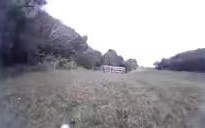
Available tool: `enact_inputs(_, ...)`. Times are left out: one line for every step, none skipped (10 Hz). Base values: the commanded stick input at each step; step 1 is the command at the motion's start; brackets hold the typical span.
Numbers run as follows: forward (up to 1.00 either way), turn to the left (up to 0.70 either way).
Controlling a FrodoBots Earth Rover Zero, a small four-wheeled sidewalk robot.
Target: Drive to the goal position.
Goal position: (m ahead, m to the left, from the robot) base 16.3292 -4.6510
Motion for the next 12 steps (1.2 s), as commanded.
enact_inputs(0.70, -0.17)
enact_inputs(0.70, -0.17)
enact_inputs(0.70, -0.17)
enact_inputs(0.70, -0.17)
enact_inputs(0.70, -0.17)
enact_inputs(0.70, -0.17)
enact_inputs(0.70, -0.17)
enact_inputs(0.70, -0.17)
enact_inputs(0.70, -0.17)
enact_inputs(0.70, -0.17)
enact_inputs(0.70, -0.17)
enact_inputs(0.70, -0.17)
